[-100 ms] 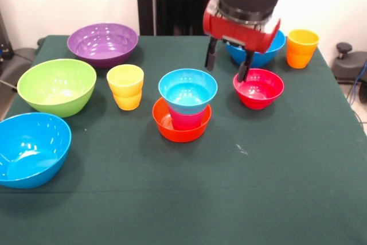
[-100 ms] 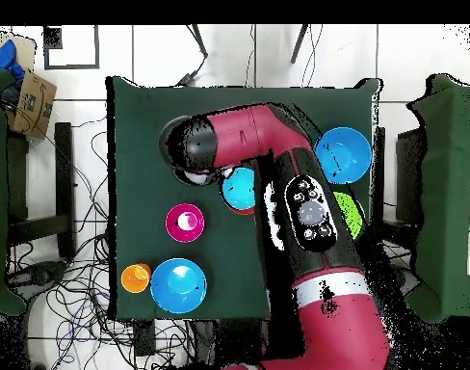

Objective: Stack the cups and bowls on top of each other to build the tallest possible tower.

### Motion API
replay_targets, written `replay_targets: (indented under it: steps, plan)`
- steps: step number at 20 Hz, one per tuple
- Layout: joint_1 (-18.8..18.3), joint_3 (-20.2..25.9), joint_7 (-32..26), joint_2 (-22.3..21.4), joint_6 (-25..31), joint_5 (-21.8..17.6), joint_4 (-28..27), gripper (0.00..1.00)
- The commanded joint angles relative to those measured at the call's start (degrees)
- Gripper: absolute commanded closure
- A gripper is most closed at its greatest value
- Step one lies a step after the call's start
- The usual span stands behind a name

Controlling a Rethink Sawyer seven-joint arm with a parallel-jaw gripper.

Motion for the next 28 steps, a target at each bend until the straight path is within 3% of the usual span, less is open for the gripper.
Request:
replay_targets:
  steps: [1, 5, 9, 13, 18, 24, 28]
  plan:
    - [-1.5, 3.65, -14.06, -6.12, 3.66, 2.5, 8.44, 0.0]
    - [-2.88, 3.87, -13.27, -11.27, 0.92, 4.13, 15.7, 0.0]
    - [-4.58, 4.65, -12.02, -12.8, -4.58, 4.65, 21.92, 0.0]
    - [-4.27, 5.08, -10.05, -14.64, -7.33, 4.44, 24.3, 0.0]
    - [-6.97, 7.96, -9.33, -17.51, -10.76, 9.47, 30.37, 0.0]
    - [-9.15, 10.24, -11.4, -16.89, -13.98, 8.94, 32.17, 0.0]
    - [-9.57, 11.22, -11.05, -17.03, -13.08, 8.82, 31.79, 0.0]
